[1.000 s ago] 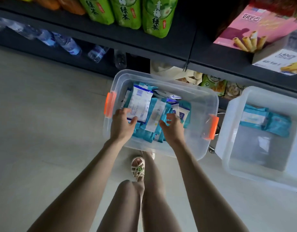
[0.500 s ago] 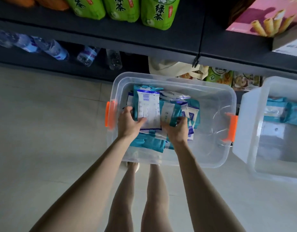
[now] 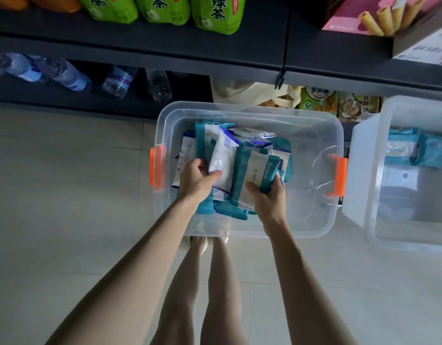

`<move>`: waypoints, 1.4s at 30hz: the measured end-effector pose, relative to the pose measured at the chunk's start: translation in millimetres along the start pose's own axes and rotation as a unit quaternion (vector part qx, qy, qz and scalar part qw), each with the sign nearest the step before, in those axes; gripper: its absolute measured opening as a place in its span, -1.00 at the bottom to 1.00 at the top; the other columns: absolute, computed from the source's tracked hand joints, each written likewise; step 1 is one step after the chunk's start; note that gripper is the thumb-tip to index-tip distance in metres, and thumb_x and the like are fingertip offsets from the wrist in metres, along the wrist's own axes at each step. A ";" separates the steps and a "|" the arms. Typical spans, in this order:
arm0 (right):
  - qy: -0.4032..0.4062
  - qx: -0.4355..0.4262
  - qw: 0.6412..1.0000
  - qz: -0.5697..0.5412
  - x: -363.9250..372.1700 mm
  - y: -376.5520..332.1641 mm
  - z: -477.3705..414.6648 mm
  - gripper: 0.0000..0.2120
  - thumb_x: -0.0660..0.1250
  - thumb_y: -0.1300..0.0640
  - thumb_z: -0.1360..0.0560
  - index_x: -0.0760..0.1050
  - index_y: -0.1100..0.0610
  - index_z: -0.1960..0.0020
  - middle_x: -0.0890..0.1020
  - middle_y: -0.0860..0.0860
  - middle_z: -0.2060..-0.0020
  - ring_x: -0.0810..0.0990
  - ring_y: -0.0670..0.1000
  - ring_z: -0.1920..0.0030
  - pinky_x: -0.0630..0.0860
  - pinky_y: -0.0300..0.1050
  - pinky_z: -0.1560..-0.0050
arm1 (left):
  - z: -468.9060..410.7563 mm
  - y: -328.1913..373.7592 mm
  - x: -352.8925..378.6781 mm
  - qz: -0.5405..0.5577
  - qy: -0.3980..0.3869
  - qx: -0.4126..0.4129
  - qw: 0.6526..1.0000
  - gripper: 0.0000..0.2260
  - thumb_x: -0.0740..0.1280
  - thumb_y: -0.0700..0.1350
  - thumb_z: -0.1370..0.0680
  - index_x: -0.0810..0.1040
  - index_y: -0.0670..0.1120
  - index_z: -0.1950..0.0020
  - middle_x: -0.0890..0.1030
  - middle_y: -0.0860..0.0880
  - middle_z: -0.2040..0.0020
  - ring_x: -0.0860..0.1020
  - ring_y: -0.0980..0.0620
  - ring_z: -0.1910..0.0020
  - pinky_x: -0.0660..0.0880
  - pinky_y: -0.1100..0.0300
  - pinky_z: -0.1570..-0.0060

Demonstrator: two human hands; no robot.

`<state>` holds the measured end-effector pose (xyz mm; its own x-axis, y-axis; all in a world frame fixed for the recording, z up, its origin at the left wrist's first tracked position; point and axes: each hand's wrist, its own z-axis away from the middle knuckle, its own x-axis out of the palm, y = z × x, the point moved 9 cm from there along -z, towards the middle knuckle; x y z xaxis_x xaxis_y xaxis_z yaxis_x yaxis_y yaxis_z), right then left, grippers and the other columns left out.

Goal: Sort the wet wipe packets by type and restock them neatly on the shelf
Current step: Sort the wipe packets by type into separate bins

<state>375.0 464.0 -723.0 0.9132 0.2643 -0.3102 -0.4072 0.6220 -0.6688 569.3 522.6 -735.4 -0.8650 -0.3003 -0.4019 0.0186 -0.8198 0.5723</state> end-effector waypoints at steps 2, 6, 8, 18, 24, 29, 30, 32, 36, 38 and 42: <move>-0.002 0.009 0.999 -0.041 -4.3 -0.4 1.6 -0.74 0.36 0.41 -0.42 0.45 0.09 0.08 0.59 0.00 0.17 0.56 0.06 0.12 0.60 0.12 0.01 | -1.0 -1.2 -1.4 -0.012 -0.006 0.006 1.000 -0.76 0.49 -0.21 -0.39 0.57 -0.22 -0.01 0.63 -0.14 0.00 0.53 0.02 0.17 0.42 0.30 0.33; -0.027 0.012 0.996 -0.079 -4.0 -2.7 -0.3 -0.77 0.39 0.39 -0.42 0.48 0.16 0.01 0.62 0.03 0.11 0.60 0.15 0.02 0.61 0.11 -0.02 | 4.8 -2.5 -15.4 -0.108 0.063 0.047 0.991 -0.62 0.58 -0.05 -0.30 0.50 -0.17 0.05 0.45 -0.04 -0.04 0.38 0.00 -0.03 0.44 0.16 0.03; -0.041 0.014 0.997 -0.068 2.3 -1.2 -2.0 -0.77 0.41 0.38 -0.42 0.48 0.13 0.03 0.62 0.01 0.11 0.60 0.13 0.03 0.60 0.12 -0.04 | 5.4 -6.2 -17.3 -0.100 0.070 0.048 0.991 -0.58 0.59 0.02 -0.28 0.46 -0.14 0.10 0.42 -0.06 -0.05 0.36 -0.02 -0.04 0.36 0.25 0.10; -0.053 0.030 0.998 0.006 22.7 17.3 -8.1 -0.70 0.42 0.30 -0.43 0.39 0.10 -0.06 0.57 -0.08 0.11 0.57 0.00 0.07 0.57 0.14 -0.10 | -4.5 19.7 -19.0 -0.071 0.093 0.110 0.987 -0.67 0.53 -0.06 -0.38 0.45 -0.23 0.15 0.49 -0.14 0.05 0.42 -0.04 0.10 0.32 0.32 0.24; -0.048 0.036 0.998 -0.022 23.8 22.4 -9.9 -0.69 0.39 0.31 -0.45 0.39 0.08 -0.10 0.58 -0.07 0.07 0.57 -0.01 0.04 0.55 0.09 -0.14 | -8.0 17.6 -5.1 -0.001 0.047 0.040 0.998 -0.66 0.48 -0.16 -0.43 0.34 -0.16 -0.02 0.52 -0.11 -0.02 0.50 0.04 0.11 0.38 0.56 0.39; -0.048 0.052 0.996 -0.055 27.1 24.1 -7.6 -0.76 0.37 0.23 -0.49 0.40 0.02 -0.06 0.57 -0.12 0.13 0.56 -0.10 0.15 0.56 -0.08 0.00 | -11.5 11.8 2.1 0.073 -0.019 -0.039 0.996 -0.52 0.52 -0.21 -0.37 0.42 -0.15 -0.22 0.57 -0.01 -0.03 0.56 0.03 0.07 0.47 0.36 0.29; -0.046 0.053 0.996 -0.058 26.8 23.7 -7.0 -0.76 0.37 0.23 -0.49 0.41 0.04 -0.09 0.58 -0.10 0.12 0.56 -0.09 0.16 0.56 -0.13 0.06 | -11.0 11.9 3.3 0.067 -0.031 -0.039 0.997 -0.59 0.52 -0.21 -0.37 0.50 -0.16 -0.17 0.61 -0.02 0.00 0.58 0.02 0.11 0.49 0.33 0.29; -0.038 0.052 0.995 -0.070 24.8 21.1 -5.0 -0.76 0.37 0.25 -0.49 0.41 0.08 -0.10 0.59 -0.04 0.10 0.57 -0.06 0.15 0.57 -0.22 0.17 | -9.0 9.9 1.8 0.084 -0.039 -0.024 0.995 -0.73 0.52 -0.18 -0.39 0.57 -0.14 -0.04 0.63 -0.01 0.11 0.59 0.04 0.17 0.51 0.32 0.29; -0.035 0.040 0.993 -0.102 19.4 9.1 3.2 -0.76 0.36 0.32 -0.49 0.41 0.13 -0.09 0.59 0.03 0.08 0.59 -0.03 0.17 0.59 -0.26 0.25 | 4.5 8.1 -19.6 0.157 0.016 0.017 0.987 -0.80 0.47 -0.13 -0.46 0.55 -0.11 -0.03 0.58 0.10 0.21 0.51 0.30 0.36 0.39 0.49 0.40; -0.034 0.034 0.991 -0.125 14.4 -0.3 10.6 -0.76 0.35 0.33 -0.48 0.43 0.13 -0.08 0.60 0.05 0.07 0.60 -0.02 0.14 0.59 -0.23 0.20 | 14.7 9.2 -37.1 0.163 0.058 0.037 0.984 -0.84 0.43 -0.11 -0.48 0.53 -0.09 -0.01 0.58 0.09 0.19 0.51 0.34 0.35 0.40 0.49 0.37; -0.039 0.014 0.984 -0.172 -5.1 -28.2 32.8 -0.79 0.36 0.35 -0.47 0.48 0.10 0.00 0.63 -0.02 0.16 0.63 -0.04 0.19 0.61 -0.13 0.14 | 46.0 24.8 -73.3 0.171 0.137 0.088 0.972 -0.78 0.38 -0.08 -0.52 0.46 -0.13 -0.09 0.58 -0.01 0.08 0.55 0.17 0.20 0.50 0.29 0.20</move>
<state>382.4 469.3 -680.4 0.9958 0.0898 -0.0159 -0.0748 0.7037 -0.7065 610.1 546.7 -658.8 -0.6569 -0.6790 -0.3278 0.1753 -0.5603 0.8095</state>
